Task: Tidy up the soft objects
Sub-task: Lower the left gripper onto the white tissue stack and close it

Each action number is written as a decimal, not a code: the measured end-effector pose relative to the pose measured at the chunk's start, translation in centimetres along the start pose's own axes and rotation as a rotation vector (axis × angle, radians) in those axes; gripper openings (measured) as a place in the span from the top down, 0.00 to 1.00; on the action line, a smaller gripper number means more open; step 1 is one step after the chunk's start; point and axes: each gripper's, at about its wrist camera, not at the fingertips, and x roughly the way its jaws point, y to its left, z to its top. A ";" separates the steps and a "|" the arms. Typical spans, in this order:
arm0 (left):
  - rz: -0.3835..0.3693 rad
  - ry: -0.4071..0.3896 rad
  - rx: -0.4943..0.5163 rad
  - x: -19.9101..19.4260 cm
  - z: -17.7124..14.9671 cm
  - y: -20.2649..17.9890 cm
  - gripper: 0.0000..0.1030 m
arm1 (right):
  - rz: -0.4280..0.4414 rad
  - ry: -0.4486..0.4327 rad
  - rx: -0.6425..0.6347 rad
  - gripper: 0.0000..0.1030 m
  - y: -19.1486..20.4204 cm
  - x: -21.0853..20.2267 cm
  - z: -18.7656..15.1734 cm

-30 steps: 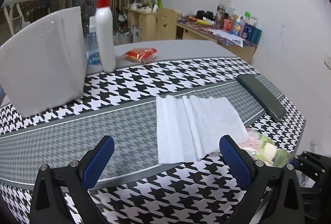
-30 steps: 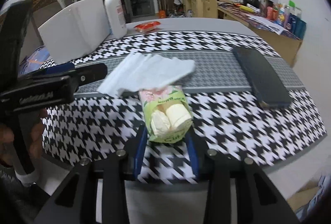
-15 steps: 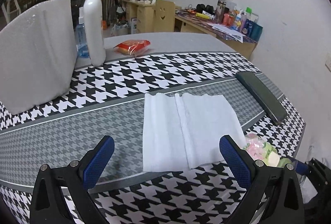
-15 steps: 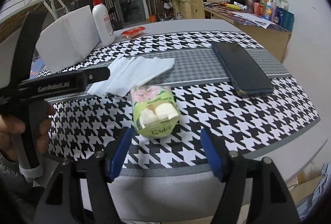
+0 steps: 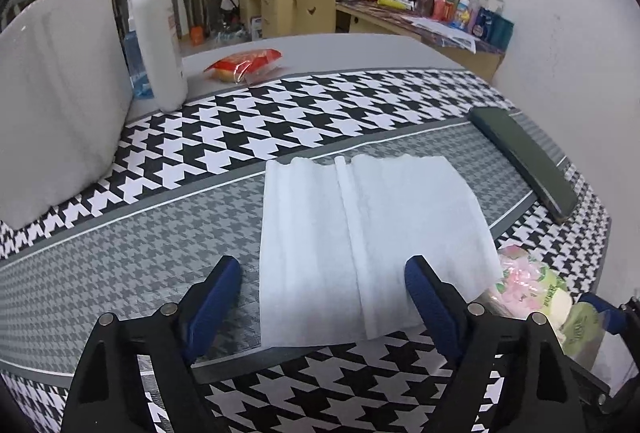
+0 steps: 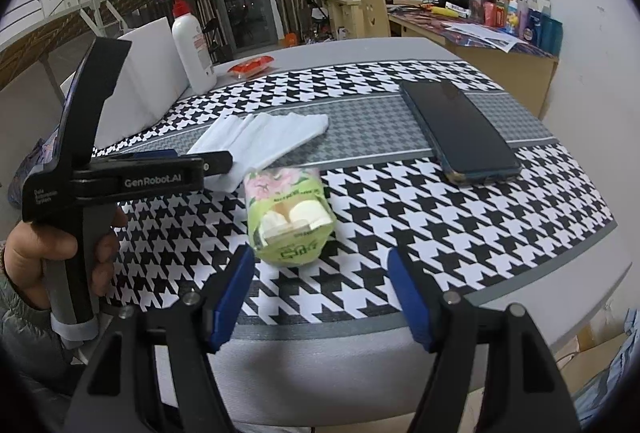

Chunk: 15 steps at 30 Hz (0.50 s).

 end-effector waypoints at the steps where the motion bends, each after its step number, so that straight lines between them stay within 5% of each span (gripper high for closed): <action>1: 0.010 0.004 0.010 0.1 0.1 -0.1 0.18 | 0.000 0.002 0.002 0.29 0.0 0.1 0.0; 8: 0.029 0.006 0.052 0.7 0.5 -1.1 0.30 | 0.009 -0.001 0.005 0.29 -0.1 0.0 0.0; 11: 0.021 -0.009 0.064 0.5 0.5 -1.2 0.58 | 0.011 -0.004 0.005 0.29 -0.1 0.0 0.0; 13: 0.005 -0.018 0.076 0.5 0.6 -1.3 0.85 | 0.009 -0.005 0.001 0.29 0.0 0.0 0.2; 15: -0.023 -0.020 0.066 0.5 0.6 -1.0 0.88 | 0.007 -0.009 -0.008 0.29 0.1 0.0 0.3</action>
